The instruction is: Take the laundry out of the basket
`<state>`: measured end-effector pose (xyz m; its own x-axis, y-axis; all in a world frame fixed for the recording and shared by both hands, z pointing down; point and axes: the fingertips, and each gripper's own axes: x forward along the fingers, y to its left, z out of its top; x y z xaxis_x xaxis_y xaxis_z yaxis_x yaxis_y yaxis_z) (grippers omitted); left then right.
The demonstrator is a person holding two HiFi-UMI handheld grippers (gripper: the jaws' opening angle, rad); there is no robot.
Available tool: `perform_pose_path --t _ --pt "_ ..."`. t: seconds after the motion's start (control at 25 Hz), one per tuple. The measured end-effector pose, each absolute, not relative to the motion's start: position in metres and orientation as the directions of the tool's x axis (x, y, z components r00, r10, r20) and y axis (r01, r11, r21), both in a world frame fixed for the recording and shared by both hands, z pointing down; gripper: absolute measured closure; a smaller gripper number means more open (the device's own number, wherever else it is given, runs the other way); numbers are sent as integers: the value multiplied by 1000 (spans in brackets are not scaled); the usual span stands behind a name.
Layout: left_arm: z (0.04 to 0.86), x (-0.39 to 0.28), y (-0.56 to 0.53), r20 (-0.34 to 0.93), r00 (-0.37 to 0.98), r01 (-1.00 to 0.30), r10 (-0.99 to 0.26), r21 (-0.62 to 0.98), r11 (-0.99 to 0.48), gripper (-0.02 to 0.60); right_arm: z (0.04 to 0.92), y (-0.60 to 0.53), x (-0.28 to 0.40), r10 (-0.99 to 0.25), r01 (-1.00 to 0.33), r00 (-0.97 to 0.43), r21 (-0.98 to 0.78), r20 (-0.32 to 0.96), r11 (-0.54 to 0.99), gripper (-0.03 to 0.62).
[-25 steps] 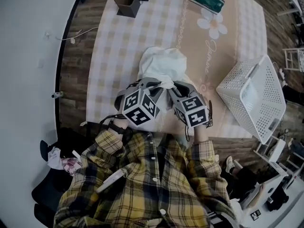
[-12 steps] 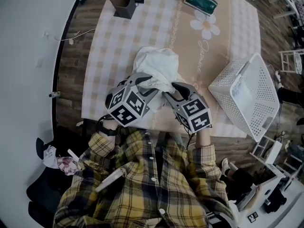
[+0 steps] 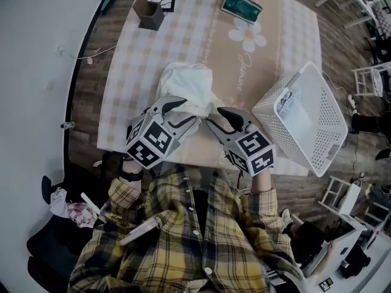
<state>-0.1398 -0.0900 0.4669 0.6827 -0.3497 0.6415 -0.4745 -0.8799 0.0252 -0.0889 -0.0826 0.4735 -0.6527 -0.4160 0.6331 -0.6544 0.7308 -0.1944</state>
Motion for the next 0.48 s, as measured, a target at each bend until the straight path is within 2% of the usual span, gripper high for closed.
perform_pose_path --t 0.24,0.4,0.48 --pt "409 -92 -84 498 769 -483 -402 41 -874 350 405 -77 -49 -549 -686 -709 -252 444 682 399" --pt "362 -54 -83 362 821 -486 -441 39 -873 382 354 -74 -11 -642 -712 -700 -231 314 663 411" --pt "342 -33 -78 300 839 -485 -454 32 -874 395 332 -67 8 -670 -720 -693 -202 265 664 469"
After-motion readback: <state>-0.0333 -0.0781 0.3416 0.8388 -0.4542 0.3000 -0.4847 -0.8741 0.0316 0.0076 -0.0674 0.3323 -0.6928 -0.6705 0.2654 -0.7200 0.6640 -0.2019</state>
